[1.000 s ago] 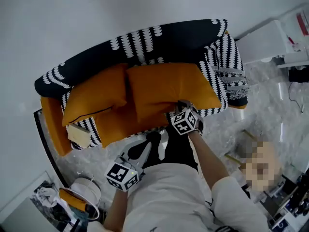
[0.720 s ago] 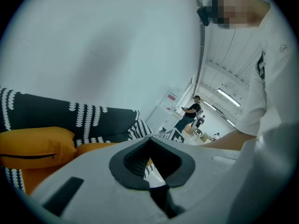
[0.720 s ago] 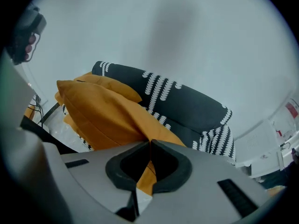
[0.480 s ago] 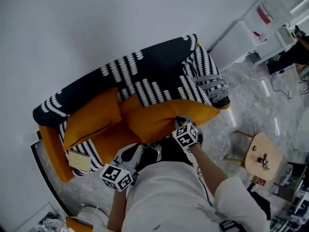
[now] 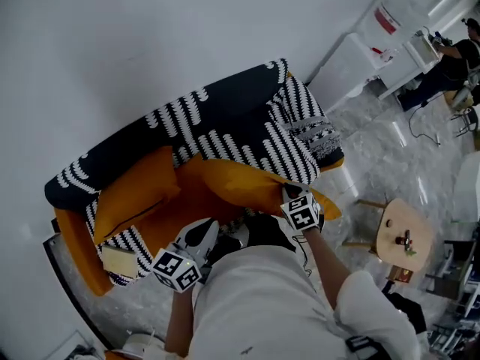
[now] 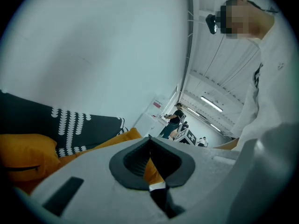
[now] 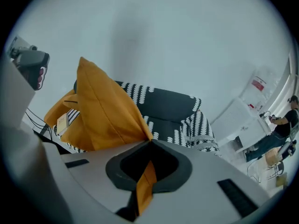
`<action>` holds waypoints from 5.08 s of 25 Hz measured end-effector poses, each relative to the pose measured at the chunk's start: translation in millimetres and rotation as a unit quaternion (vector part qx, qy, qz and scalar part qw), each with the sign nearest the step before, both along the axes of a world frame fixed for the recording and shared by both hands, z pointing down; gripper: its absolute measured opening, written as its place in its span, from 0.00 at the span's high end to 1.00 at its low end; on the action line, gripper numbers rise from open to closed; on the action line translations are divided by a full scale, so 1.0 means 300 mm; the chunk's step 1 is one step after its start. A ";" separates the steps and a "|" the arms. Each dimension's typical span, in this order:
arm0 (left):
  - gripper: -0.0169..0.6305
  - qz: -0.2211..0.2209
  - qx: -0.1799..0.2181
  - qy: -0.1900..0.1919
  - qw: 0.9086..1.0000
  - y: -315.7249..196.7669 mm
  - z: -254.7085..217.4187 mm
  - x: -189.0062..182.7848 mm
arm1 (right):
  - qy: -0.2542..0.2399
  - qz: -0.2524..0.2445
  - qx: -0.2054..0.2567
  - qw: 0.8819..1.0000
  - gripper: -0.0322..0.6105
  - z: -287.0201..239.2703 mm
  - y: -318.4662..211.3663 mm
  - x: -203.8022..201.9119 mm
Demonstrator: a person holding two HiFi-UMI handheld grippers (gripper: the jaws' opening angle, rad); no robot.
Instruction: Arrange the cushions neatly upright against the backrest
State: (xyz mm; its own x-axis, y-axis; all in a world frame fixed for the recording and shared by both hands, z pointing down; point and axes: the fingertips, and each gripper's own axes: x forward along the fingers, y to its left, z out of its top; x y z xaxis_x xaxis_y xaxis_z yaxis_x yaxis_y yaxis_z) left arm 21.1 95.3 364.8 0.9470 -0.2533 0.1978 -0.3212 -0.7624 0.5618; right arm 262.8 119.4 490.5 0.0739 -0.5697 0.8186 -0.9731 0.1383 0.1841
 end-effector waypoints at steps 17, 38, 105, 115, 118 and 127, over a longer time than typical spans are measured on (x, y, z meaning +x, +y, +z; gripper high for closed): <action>0.96 -0.036 0.001 -0.046 0.998 -0.135 -0.023 0.372 | -0.096 0.026 -0.007 0.995 0.93 0.084 -0.115 0.433; 0.96 -0.083 -0.007 -0.101 0.991 -0.278 -0.047 0.924 | -0.148 0.034 -0.029 0.988 0.93 0.328 -0.459 0.996; 0.96 -0.117 0.010 -0.076 0.990 0.001 -0.054 0.665 | 0.018 0.006 0.032 0.999 0.86 0.018 -0.373 1.175; 0.96 -0.203 0.006 -0.062 0.977 0.123 -0.034 0.247 | -0.040 -0.103 0.101 0.989 0.91 -0.151 -0.317 0.467; 0.96 -0.228 0.005 -0.058 0.972 0.160 -0.024 0.134 | -0.067 -0.136 0.106 0.983 0.92 -0.162 -0.290 0.239; 0.96 -0.288 -0.018 -0.050 0.956 0.355 0.051 -0.170 | -0.116 -0.272 0.056 0.954 0.94 -0.066 -0.094 -0.396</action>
